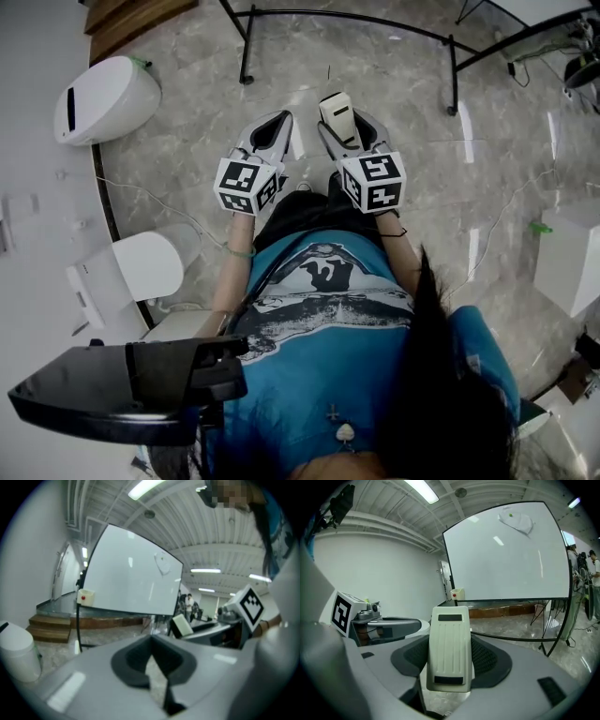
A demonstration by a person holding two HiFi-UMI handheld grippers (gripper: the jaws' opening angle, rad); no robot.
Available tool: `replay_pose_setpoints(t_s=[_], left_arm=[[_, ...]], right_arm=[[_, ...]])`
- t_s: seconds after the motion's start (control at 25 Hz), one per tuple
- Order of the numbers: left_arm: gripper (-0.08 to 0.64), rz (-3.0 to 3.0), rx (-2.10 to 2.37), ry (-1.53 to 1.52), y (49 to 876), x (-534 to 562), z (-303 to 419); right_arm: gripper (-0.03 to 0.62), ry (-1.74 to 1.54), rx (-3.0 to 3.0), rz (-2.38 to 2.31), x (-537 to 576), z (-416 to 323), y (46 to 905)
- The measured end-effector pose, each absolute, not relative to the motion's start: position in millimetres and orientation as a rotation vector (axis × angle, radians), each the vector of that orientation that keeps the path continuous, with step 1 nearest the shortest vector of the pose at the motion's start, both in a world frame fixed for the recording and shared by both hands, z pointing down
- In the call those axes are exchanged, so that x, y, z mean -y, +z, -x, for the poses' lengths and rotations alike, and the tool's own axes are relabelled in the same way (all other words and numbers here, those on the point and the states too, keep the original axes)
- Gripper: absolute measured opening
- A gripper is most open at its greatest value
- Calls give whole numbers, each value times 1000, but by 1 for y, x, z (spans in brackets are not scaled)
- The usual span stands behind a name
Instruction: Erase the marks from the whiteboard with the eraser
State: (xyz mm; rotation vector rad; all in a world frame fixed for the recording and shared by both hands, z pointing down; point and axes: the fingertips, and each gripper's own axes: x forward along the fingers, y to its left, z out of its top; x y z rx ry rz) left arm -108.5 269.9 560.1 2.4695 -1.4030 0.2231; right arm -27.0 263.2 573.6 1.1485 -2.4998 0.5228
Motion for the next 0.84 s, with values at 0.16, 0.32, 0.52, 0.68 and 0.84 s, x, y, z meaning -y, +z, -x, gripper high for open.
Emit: replay_pose_setpoints(t_s=[0.16,0.32,0.52,0.68,0.84], left_arm=[[2,-2534,1364,203,551,-282,102],[2,-2573,1344,198,548,-287,95],[2,-2613,1286,188,545,-291,74],[17,-2657,1217,184,543,-300,53],[25,-2694,1161,183,541,-305,41]], right_arm=[[262,482,2502,-1196,-278,25,566],[262,438,2497,-1230,-289,17,561],[262,429,2462,-1297,-304,-9,562],[262,435,2451,-1334,-312,-23,562],[262,429,2446,-1349,-313,-26,562]])
